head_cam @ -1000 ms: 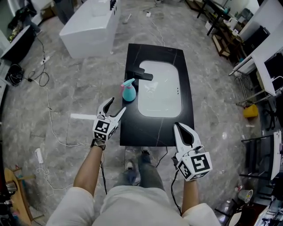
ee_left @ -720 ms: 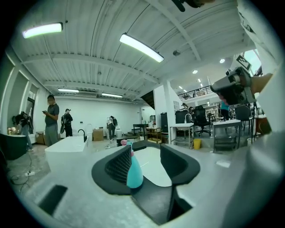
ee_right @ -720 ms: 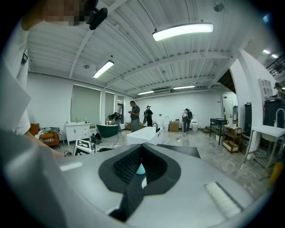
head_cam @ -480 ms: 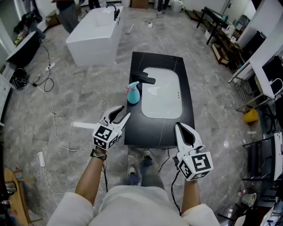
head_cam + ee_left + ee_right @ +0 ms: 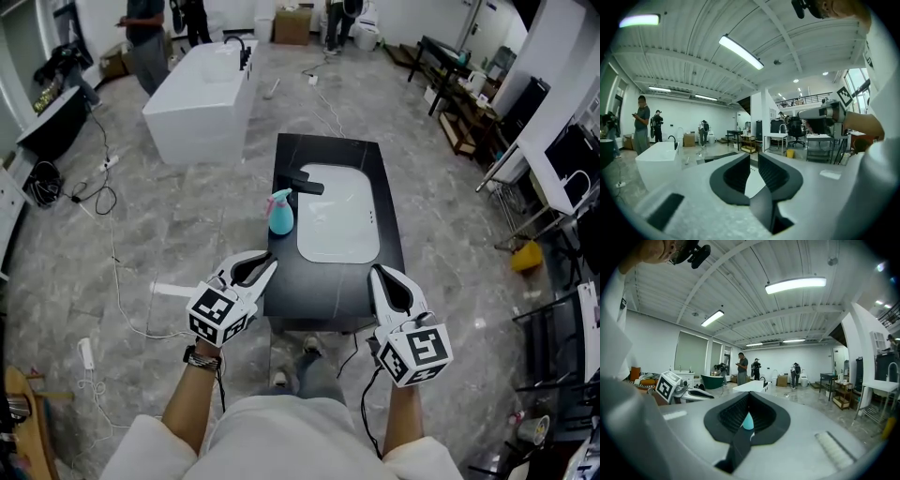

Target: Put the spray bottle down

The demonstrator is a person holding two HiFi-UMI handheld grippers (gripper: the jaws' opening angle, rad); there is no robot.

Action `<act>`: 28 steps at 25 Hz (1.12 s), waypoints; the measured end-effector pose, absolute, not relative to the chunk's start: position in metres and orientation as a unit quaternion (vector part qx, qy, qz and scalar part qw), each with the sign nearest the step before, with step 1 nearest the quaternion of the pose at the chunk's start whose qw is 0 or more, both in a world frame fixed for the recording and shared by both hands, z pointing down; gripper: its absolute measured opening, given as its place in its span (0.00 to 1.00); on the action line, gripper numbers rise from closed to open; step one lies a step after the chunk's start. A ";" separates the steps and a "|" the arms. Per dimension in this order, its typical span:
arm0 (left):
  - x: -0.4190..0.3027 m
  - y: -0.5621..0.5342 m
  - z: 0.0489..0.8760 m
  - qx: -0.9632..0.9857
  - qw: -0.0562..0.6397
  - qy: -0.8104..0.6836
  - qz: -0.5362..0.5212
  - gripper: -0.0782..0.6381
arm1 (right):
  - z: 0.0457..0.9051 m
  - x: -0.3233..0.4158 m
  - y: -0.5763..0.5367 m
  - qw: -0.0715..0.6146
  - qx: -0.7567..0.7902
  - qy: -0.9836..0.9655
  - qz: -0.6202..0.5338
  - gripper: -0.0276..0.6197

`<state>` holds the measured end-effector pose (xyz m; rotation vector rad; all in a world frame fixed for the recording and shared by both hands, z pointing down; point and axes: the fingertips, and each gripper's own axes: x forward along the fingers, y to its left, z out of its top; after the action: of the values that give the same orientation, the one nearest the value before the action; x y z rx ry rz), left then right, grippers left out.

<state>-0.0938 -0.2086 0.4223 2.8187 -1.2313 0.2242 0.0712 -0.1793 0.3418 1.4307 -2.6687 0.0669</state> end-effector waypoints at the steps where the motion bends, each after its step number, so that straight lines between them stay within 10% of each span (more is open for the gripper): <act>1: -0.093 -0.205 0.415 0.914 0.024 -0.400 0.070 0.18 | 0.339 0.071 -0.176 0.056 0.469 -0.881 0.021 0.05; 28: -0.078 -0.163 0.313 0.903 -0.075 -0.418 0.062 0.12 | 0.296 0.062 -0.146 0.084 0.449 -0.889 -0.037 0.05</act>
<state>-0.0780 -0.1631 0.3135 2.9809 -1.3803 0.2059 0.0622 -0.1461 0.2955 1.3401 -2.6513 -0.1117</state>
